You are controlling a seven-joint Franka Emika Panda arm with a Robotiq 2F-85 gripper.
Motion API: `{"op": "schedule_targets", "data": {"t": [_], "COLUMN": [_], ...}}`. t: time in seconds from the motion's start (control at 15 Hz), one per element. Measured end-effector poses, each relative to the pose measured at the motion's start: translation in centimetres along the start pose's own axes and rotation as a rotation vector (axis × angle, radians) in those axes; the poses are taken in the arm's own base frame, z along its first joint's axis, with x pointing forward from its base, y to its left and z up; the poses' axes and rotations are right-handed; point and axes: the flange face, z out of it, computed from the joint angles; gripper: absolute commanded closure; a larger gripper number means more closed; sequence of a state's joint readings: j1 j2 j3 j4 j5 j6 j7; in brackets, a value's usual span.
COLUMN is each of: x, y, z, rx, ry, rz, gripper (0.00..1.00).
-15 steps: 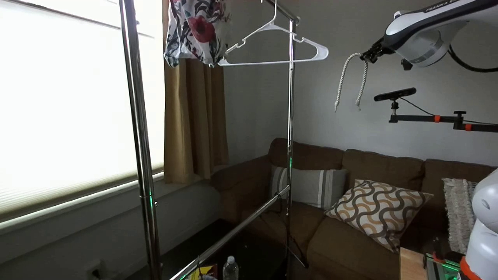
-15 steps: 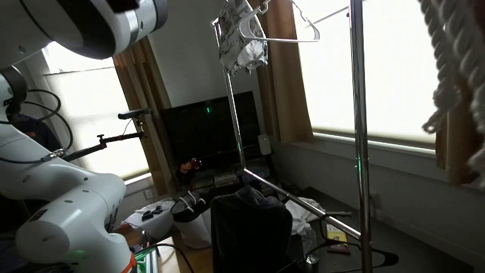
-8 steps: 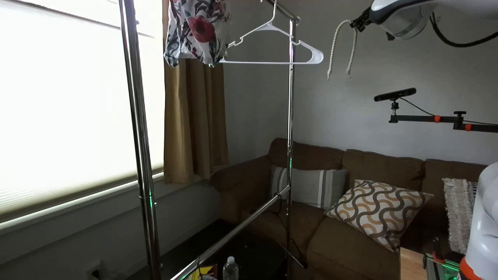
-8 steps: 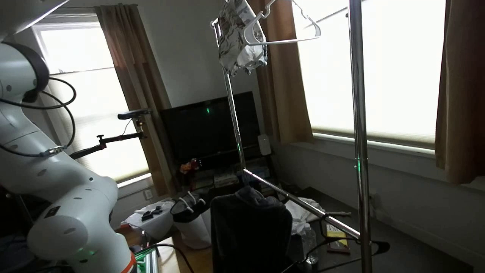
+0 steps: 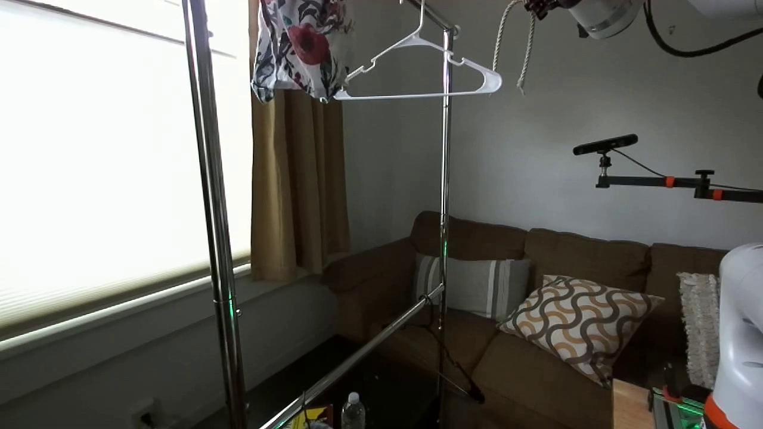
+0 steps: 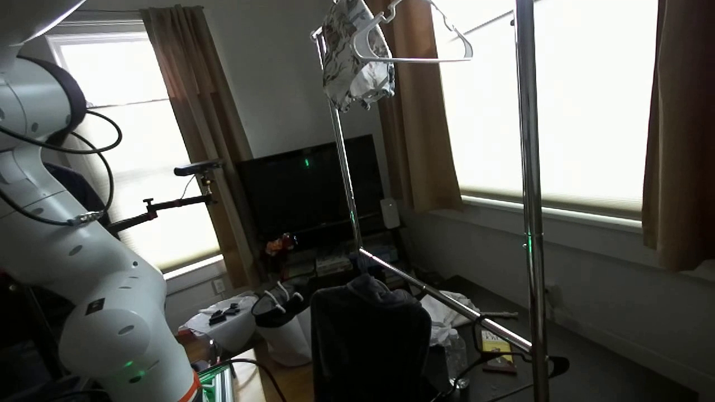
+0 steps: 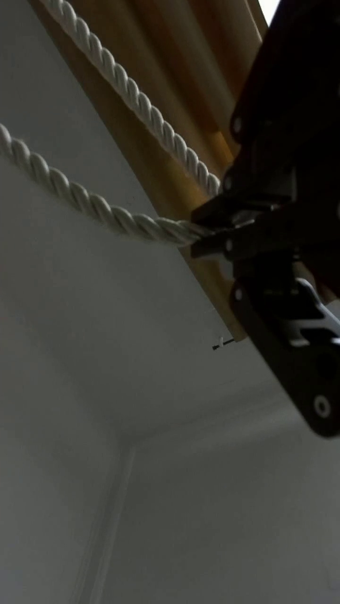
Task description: Move the white rope from the bottom rod to the top rod
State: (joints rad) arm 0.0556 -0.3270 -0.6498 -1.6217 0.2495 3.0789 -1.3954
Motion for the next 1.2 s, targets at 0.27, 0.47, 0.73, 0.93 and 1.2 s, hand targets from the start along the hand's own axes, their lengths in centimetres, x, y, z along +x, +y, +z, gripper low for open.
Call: {"op": "schedule_targets", "data": {"t": [0.27,0.47,0.73,0.93,1.2], "x": [3.0,4.3,7.7,11.8,14.3], "y": [-1.7,-2.6,-2.3,-2.5,-3.3], "z": [2.7,5.3,6.5,5.6,5.5], "rx": [0.001,0.023,0.009,0.011,0.041], "ry": [-0.043,-0.127,-0.135,-0.062,-0.033], "rz": [-0.068,-0.137,-0.147,-0.153,-0.157], "gripper": [0.97,0.97,0.97,0.97,0.97]}}
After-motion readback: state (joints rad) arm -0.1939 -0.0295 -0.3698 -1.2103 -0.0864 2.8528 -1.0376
